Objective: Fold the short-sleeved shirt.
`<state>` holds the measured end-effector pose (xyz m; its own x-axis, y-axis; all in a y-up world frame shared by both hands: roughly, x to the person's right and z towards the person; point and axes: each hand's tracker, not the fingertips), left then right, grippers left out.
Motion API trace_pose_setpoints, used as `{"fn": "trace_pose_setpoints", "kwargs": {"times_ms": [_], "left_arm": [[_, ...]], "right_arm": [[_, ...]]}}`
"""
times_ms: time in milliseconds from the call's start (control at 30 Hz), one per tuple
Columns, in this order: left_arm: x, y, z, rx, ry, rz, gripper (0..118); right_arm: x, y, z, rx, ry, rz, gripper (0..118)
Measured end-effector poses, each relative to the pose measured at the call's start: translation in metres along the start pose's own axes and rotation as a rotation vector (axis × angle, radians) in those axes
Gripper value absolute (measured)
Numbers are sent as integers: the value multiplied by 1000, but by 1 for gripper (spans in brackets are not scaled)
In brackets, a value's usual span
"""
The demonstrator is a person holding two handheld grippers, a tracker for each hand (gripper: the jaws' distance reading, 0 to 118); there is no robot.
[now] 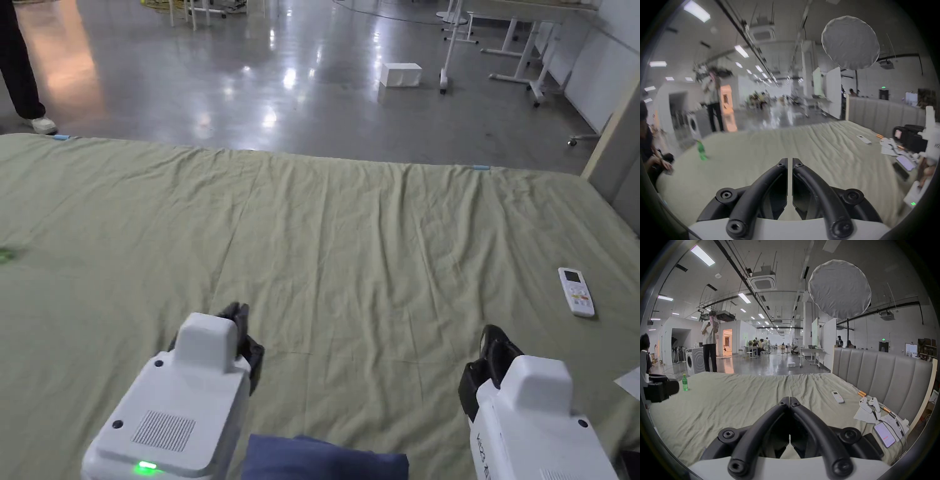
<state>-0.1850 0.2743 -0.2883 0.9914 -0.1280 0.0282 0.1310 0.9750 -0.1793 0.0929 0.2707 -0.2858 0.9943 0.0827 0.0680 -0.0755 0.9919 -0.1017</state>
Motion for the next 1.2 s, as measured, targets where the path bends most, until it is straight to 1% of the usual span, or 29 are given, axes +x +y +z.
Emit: {"fn": "trace_pose_setpoints", "kwargs": {"times_ms": [67, 200, 367, 400, 467, 500, 533, 567, 600, 633, 667, 700, 733, 767, 800, 833, 900, 967, 1067, 1133, 1200], "left_arm": [[-11, -1, 7, 61, 90, 15, 5], [-29, -8, 17, 131, 197, 19, 5], [-45, -12, 24, 113, 214, 25, 5], [-49, -13, 23, 99, 209, 37, 5], [-53, -19, 24, 54, 189, 56, 5], [-57, -23, 24, 44, 181, 54, 5], [-59, -27, 25, 41, 185, 47, 5], [-59, -32, 25, 18, 181, 37, 5], [-60, -36, 26, 5, 175, 39, 5], [-61, -40, 27, -13, 169, 52, 5], [-62, -44, 28, -30, 161, 71, 5], [-62, -48, 30, -40, 156, 78, 5], [-61, -51, 31, -57, 154, 85, 5], [-61, -55, 32, -76, 145, 87, 5], [-60, -57, 34, -87, 141, 91, 5], [-59, -61, 36, -98, 136, 100, 5], [-58, -67, 38, -153, 113, 125, 5], [-59, -76, 40, -196, 91, 166, 5], [-60, -89, 40, -292, 12, 210, 5], [-63, -99, 33, -384, -77, 271, 6], [-72, -117, 22, -477, -173, 380, 14]], "right_arm": [[-2, 6, 0, 16, -3, 3, 0], [-2, 12, 2, 51, -13, 9, 0], [2, 9, 5, 43, -18, -6, 0], [2, 4, 8, 16, -11, -15, 0], [-3, -14, 19, -51, 36, -14, 0], [-8, -26, 24, -117, 56, -37, 0], [-15, -37, 31, -152, 87, -26, 0], [-25, -53, 39, -213, 145, -47, 0], [-34, -66, 44, -241, 180, -33, 0], [-48, -82, 49, -274, 211, 11, 0], [-60, -96, 50, -309, 218, 51, 0], [-69, -106, 51, -328, 203, 66, 0], [-76, -116, 48, -302, 215, 66, 0], [-83, -132, 44, -397, 233, 20, 0], [-88, -142, 42, -451, 213, 45, 0], [-94, -149, 38, -424, 227, 82, 0], [-93, -160, 33, -409, 231, 95, 0], [-91, -168, 28, -431, 202, 108, 0], [-80, -179, 22, -471, 159, 90, 0], [-72, -184, 18, -492, 126, 69, 0], [-67, -185, 17, -510, 128, 34, 0]]}}
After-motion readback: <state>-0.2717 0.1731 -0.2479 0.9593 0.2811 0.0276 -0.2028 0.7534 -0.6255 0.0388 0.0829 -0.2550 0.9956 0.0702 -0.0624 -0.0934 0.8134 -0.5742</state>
